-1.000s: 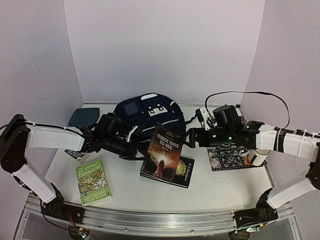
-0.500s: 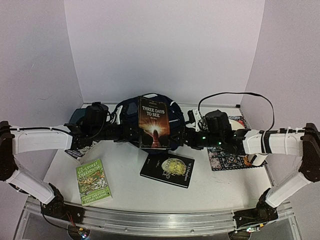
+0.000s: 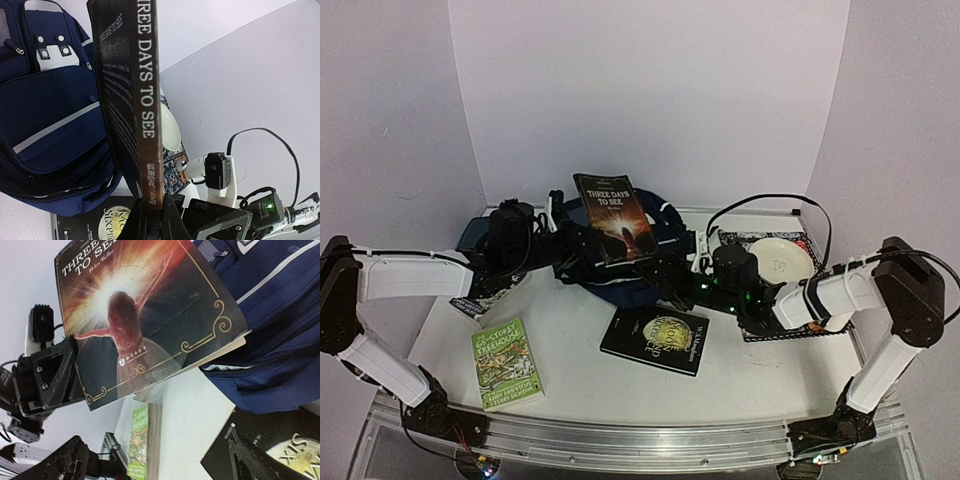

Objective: Pack the student bag
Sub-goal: Pass from the left arm to the right

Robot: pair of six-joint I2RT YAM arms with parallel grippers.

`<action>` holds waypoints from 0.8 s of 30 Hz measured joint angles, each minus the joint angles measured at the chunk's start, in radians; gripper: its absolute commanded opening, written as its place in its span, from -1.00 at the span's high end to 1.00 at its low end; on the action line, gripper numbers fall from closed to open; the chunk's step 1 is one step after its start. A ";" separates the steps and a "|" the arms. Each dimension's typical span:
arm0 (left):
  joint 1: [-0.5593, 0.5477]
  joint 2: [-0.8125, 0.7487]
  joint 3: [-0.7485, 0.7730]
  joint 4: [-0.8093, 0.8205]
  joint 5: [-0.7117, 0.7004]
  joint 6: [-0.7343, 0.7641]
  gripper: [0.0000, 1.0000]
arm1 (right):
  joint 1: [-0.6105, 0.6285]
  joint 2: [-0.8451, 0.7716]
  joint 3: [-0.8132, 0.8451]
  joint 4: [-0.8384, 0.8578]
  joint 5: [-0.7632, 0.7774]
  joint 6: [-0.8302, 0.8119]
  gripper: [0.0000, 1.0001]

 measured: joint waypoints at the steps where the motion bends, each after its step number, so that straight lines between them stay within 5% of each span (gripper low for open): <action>1: 0.000 0.003 0.000 0.011 -0.003 -0.014 1.00 | 0.000 0.014 0.003 0.028 -0.001 0.013 -0.96; 24: 0.002 -0.002 -0.053 0.198 0.025 -0.199 1.00 | -0.025 0.222 0.233 0.221 -0.068 0.129 -0.86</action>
